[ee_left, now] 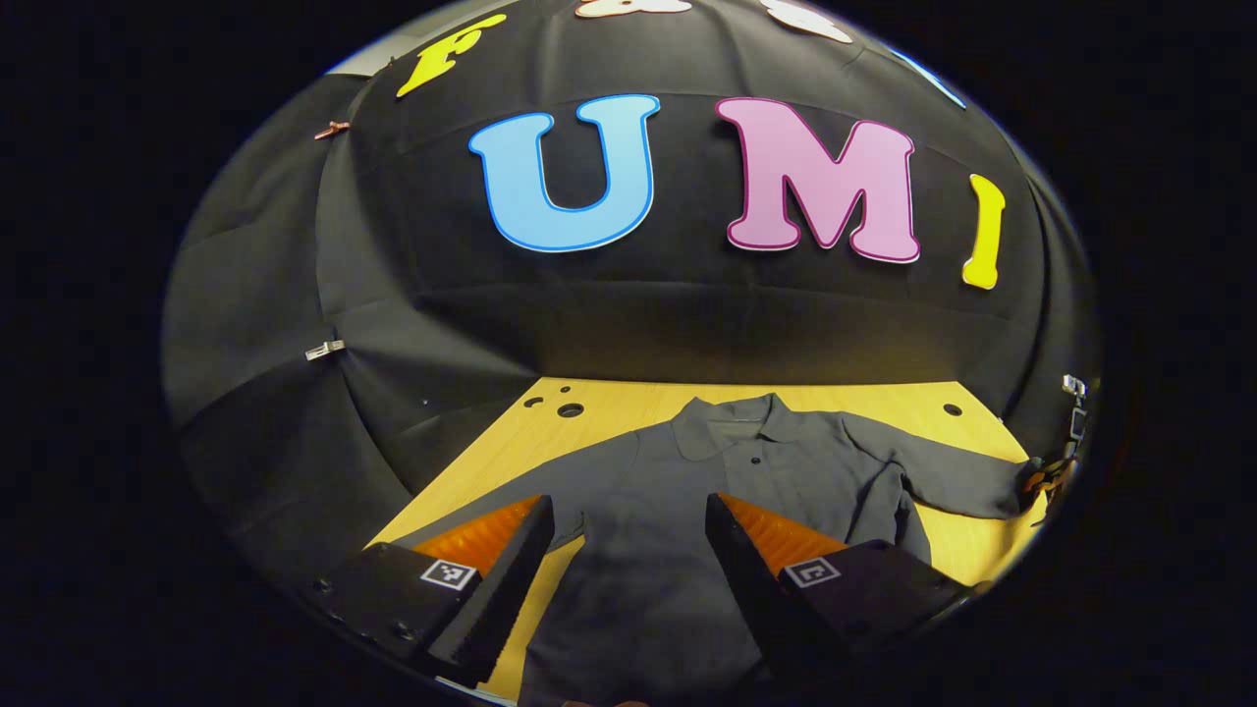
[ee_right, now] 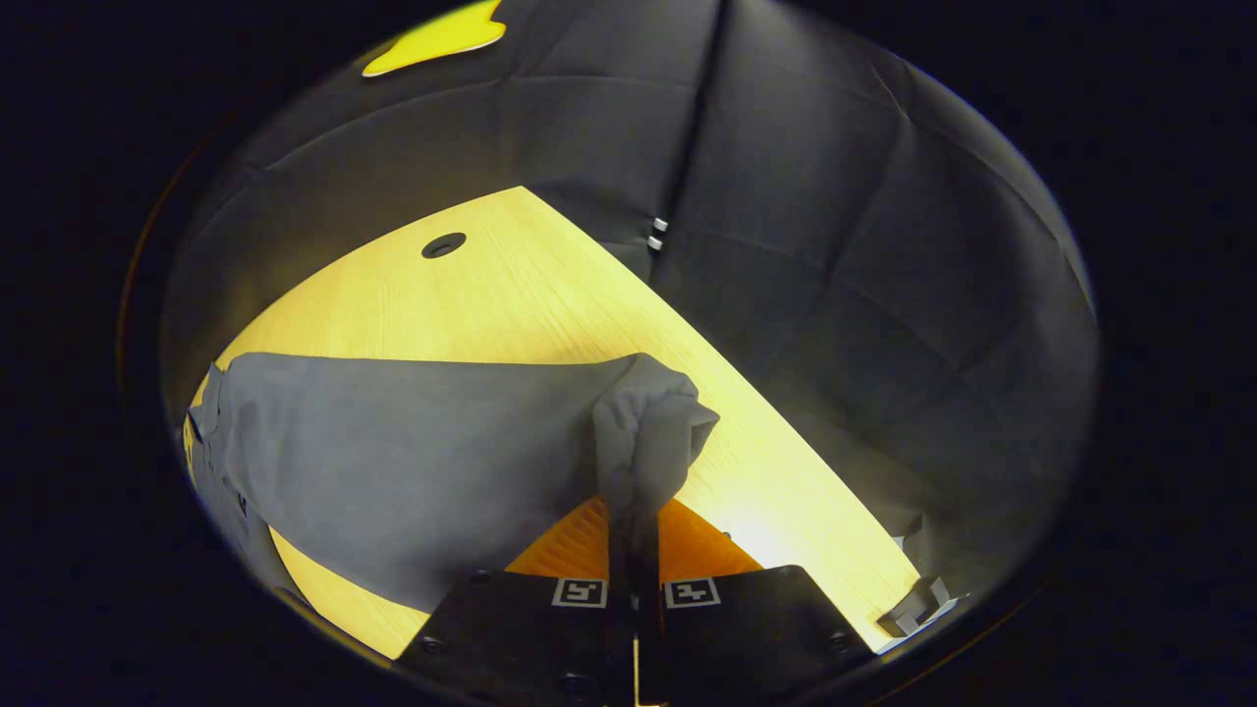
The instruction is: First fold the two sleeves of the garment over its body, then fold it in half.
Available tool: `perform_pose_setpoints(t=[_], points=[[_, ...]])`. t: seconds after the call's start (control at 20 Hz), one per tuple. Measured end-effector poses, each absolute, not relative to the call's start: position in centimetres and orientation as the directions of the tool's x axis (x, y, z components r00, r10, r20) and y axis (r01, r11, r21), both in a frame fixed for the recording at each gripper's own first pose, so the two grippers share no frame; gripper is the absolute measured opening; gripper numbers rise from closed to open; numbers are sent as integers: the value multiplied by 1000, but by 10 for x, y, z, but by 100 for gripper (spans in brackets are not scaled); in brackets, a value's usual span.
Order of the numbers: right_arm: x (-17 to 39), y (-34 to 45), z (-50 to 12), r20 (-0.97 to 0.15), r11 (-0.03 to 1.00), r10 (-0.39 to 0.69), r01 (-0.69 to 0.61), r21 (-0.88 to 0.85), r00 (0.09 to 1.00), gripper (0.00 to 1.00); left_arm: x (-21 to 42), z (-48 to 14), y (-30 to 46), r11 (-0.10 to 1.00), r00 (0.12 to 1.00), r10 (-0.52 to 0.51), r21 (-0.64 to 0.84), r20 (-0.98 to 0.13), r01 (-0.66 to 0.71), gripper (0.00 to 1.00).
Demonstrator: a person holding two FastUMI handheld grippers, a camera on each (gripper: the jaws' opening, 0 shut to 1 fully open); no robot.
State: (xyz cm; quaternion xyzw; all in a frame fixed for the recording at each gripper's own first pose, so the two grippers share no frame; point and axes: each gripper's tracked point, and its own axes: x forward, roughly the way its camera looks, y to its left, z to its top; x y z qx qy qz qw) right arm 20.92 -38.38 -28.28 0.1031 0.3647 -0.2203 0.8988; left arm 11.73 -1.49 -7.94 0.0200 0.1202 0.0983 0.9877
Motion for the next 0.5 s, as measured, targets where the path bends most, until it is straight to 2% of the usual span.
perform_pose_setpoints(t=[0.15,0.5], points=[[208,-375,-276,-697,888,-309,459,32,647,7,115,-85,-7,979,947,202,47,-252,-196,98],[229,-324,-206,-589,946,-286,321,-47,755,6,110,-86,19,971,939,239,34,-249,-238,98]])
